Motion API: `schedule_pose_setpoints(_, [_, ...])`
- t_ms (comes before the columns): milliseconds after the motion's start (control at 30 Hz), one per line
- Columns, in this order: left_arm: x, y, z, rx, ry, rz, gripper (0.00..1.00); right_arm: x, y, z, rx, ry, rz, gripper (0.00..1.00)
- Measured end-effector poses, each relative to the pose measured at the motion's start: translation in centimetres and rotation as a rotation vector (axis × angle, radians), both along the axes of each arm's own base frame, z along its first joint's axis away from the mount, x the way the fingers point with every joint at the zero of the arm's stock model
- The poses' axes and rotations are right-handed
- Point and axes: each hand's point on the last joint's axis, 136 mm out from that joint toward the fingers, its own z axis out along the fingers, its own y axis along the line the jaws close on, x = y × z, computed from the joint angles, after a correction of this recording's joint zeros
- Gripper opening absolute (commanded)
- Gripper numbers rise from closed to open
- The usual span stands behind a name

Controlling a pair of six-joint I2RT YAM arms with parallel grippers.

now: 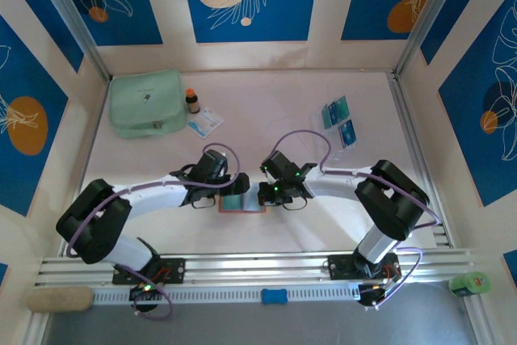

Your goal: Put the credit cards into the card holder

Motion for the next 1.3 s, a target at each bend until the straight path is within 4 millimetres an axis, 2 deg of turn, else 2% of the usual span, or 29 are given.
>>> schedule_pose_setpoints(333, [-0.1,-0.2,0.4,0.003,-0.003,0.002,1.00,0.0,0.2,0.0,0.018,-0.002,0.003,0.00])
schedule_pose_setpoints(500, [0.4,-0.9,3.1,-0.087,-0.051,0.029,1.00,0.0,0.2,0.0,0.022,-0.002,0.003,0.00])
schedule_pose_setpoints(667, [0.9,-2.7,6.4,-0.246,-0.109,0.038,1.00,0.0,0.2,0.0,0.022,-0.002,0.003,0.00])
schedule_pose_setpoints(867, [0.0,-5.0,7.7,-0.370,-0.107,0.013,1.00,0.0,0.2,0.0,0.021,-0.002,0.004,0.00])
schedule_pose_setpoints(1000, [-0.1,-5.8,8.3,-0.419,-0.113,0.009,1.00,0.0,-0.1,0.1,0.014,0.005,-0.001,0.00])
schedule_pose_setpoints(1100, [-0.1,-6.1,8.6,-0.441,-0.116,0.013,1.00,-0.3,-1.1,0.9,0.001,0.014,-0.011,0.01])
schedule_pose_setpoints(1233, [0.0,-6.2,8.6,-0.456,-0.120,0.017,1.00,0.5,-2.3,3.9,0.038,-0.026,-0.048,0.03])
schedule_pose_setpoints(1300, [0.0,-6.3,8.6,-0.463,-0.117,0.019,1.00,1.1,-3.1,5.1,0.055,-0.046,-0.078,0.10])
